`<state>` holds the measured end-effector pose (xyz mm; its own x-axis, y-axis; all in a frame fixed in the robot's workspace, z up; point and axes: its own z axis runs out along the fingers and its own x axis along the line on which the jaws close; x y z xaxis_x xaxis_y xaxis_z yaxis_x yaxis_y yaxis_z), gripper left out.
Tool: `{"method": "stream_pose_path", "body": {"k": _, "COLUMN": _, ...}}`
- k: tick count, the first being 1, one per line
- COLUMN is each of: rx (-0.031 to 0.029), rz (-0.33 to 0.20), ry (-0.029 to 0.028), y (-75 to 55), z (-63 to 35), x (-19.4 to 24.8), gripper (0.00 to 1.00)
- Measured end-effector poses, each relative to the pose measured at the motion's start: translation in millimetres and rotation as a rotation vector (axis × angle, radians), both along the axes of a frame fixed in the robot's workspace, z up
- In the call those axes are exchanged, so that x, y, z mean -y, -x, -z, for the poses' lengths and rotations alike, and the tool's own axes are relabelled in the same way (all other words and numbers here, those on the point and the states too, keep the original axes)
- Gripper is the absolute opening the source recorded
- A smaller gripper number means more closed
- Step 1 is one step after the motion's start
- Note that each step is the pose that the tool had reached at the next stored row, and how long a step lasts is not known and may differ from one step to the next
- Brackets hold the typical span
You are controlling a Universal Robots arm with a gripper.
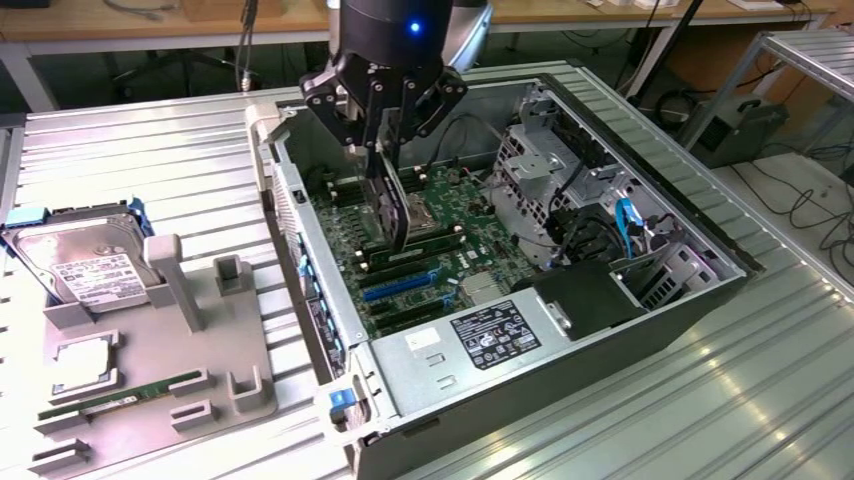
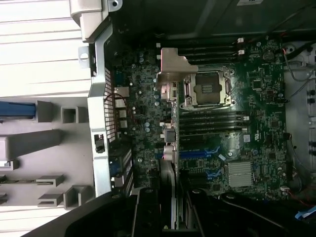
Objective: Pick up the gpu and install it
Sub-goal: 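Pick up the gpu and move the gpu toward the slot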
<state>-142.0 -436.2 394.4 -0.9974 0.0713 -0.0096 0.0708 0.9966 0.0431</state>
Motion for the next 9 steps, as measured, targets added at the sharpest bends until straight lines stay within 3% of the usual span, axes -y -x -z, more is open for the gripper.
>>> {"method": "stream_pose_path", "body": {"k": 9, "rx": -0.0017, "rz": -0.002, "ry": 0.0, "y": -13.3, "z": 3.1, "x": 0.0, "gripper": 0.26}}
